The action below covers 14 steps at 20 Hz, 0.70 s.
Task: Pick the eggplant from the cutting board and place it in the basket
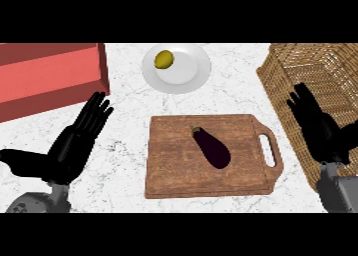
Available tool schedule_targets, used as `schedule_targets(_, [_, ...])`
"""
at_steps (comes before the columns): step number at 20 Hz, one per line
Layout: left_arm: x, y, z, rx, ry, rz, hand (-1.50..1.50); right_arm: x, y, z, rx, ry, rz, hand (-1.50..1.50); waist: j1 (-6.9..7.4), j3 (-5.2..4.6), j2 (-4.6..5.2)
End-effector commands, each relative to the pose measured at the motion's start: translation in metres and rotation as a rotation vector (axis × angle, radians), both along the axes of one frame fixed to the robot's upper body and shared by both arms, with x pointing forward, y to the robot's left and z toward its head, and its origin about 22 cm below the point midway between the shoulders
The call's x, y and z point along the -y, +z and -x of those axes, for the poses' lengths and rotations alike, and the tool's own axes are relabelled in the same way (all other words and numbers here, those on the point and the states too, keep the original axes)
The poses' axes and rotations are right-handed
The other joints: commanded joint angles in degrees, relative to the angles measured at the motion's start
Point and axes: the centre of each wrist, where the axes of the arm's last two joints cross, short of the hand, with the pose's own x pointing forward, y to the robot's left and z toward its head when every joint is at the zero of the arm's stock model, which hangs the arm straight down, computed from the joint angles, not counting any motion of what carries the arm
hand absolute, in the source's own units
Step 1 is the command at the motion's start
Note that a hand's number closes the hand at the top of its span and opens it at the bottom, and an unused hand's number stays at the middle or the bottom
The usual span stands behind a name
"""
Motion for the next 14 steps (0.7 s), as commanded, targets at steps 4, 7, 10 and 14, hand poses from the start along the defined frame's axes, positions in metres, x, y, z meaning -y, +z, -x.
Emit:
schedule_targets(4, [-0.021,0.002,-0.002,0.089,0.217,-0.102,0.0,-0.044,0.06,-0.008,0.196,0.267,0.18,1.5,-0.11,1.56,1.16])
schedule_targets(7, [-0.012,-0.003,-0.002,0.051,0.2,-0.097,0.0,-0.093,0.097,-0.008,0.387,0.652,0.417,1.5,3.54,1.28,0.98])
schedule_targets(10, [-0.003,-0.006,0.0,0.041,0.253,-0.099,0.0,-0.162,0.06,0.024,0.389,0.704,0.464,-1.5,1.52,1.46,1.1])
schedule_targets(14, [-0.015,-0.014,0.01,0.031,0.296,-0.117,0.0,-0.217,0.044,0.056,0.358,0.435,0.499,-1.5,-0.39,1.42,0.81])
